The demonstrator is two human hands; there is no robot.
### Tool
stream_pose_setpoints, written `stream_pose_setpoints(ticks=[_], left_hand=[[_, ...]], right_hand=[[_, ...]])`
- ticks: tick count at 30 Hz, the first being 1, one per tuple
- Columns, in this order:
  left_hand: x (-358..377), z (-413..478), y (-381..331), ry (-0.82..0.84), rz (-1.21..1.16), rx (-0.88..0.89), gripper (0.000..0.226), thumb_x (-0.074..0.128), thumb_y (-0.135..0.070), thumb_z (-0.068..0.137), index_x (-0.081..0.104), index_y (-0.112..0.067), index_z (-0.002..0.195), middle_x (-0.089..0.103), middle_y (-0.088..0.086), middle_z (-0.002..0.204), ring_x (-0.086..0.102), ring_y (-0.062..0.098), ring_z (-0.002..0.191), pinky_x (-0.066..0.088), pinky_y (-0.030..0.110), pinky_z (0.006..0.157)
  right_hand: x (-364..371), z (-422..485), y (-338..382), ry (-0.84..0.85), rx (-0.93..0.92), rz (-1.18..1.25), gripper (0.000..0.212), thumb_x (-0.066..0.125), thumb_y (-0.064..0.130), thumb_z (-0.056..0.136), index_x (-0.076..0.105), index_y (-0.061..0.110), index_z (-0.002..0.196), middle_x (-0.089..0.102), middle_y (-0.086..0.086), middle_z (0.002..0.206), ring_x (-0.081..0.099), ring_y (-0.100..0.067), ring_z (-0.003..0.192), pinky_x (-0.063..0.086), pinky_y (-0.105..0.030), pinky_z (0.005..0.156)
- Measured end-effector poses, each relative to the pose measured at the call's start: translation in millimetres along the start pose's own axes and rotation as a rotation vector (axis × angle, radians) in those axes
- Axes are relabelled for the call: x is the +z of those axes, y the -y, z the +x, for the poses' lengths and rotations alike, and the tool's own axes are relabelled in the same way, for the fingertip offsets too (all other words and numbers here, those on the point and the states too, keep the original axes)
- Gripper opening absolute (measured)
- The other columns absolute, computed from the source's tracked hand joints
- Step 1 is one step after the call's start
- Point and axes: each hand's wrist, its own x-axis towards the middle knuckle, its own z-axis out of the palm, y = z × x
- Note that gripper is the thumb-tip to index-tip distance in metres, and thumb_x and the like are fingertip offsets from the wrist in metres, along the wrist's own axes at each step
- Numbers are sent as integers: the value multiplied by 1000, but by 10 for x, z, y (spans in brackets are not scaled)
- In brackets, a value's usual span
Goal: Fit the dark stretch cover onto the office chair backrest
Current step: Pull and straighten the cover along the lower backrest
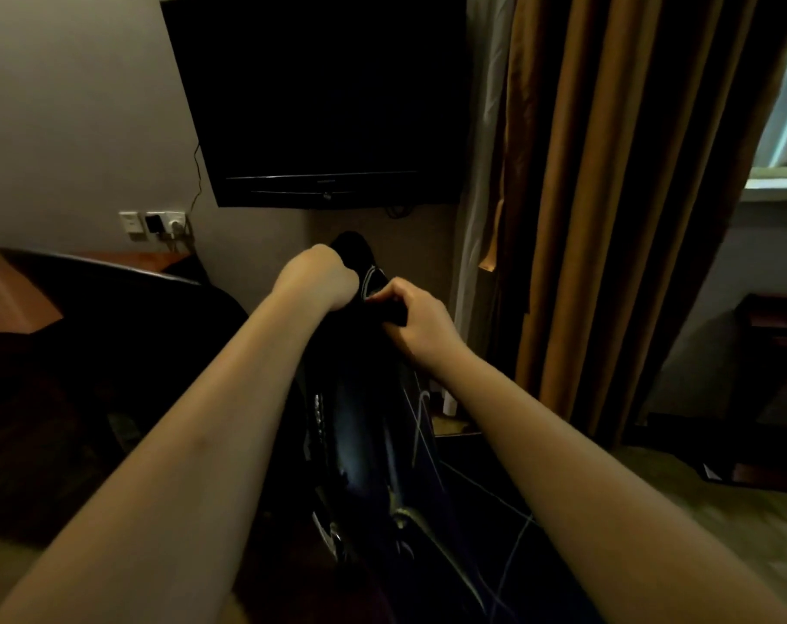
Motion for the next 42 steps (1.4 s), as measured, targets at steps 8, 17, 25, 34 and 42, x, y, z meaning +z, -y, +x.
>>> stream_pose_setpoints(ticks=[8,17,25,34,42], left_hand=[[2,4,18,-23,-97,-27,54,47,-25,97,32,5,140,54,17,113,49,24,68,38,30,55],[-10,-5,21,-31,-65,-35,52,45,-23,98,30,3,141,54,19,117,41,20,61,34,29,50],[-5,32,8,-23,-76,-35,54,45,-21,99,26,4,143,50,22,130,53,31,90,41,35,68],[8,12,-25,-28,22,-40,58,42,-18,100,16,3,148,41,24,141,52,38,117,46,40,86],[-17,-203,27,-62,13,-8,61,47,-22,100,18,2,148,43,21,140,54,30,99,39,32,69]], right_hand=[[-137,-364,117,92,-38,118,29,64,-2,83,60,26,90,64,7,94,64,-9,89,56,-30,80],[-163,-327,167,110,-37,113,31,64,-7,78,62,23,87,65,5,90,64,-5,84,56,-29,75],[173,280,-162,-142,36,6,25,62,-1,83,61,9,106,63,0,106,57,-14,105,37,-2,73],[-21,-655,147,-17,24,252,35,65,-6,81,60,28,91,68,7,103,65,-3,96,55,-25,84],[-67,-1242,381,13,22,369,37,59,-12,79,62,21,95,67,8,108,61,-1,108,52,-27,91]])
